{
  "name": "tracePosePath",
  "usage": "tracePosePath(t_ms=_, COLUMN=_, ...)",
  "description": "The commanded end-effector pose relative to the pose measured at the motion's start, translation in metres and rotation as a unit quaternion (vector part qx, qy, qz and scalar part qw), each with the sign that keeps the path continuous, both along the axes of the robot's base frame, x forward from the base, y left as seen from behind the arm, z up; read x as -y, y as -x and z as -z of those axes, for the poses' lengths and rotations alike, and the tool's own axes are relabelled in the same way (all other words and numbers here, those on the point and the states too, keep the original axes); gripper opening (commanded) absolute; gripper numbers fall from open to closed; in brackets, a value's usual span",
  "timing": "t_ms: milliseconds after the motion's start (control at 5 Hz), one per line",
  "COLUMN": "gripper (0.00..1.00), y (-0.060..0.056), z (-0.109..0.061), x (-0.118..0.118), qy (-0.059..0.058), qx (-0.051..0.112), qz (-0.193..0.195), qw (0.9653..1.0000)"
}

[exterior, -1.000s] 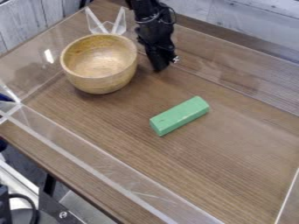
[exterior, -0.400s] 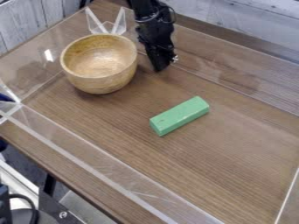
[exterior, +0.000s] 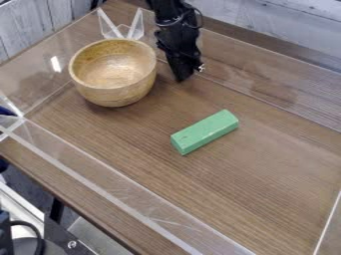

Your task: Remove the green block from inside the brown bowl and put it on the table

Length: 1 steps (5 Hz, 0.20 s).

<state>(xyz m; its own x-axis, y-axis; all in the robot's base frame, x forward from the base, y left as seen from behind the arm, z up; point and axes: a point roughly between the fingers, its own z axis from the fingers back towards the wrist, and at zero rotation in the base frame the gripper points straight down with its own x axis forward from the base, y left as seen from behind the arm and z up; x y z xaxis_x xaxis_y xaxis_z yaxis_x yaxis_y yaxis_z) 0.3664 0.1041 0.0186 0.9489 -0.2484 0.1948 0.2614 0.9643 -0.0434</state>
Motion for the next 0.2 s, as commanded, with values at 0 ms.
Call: tracePosePath(t_ms=0, gripper=0.00, y=0.0010, z=-0.0034, x=-0.0026, qy=-0.010, qx=0.000, qz=0.005, qw=0.9999)
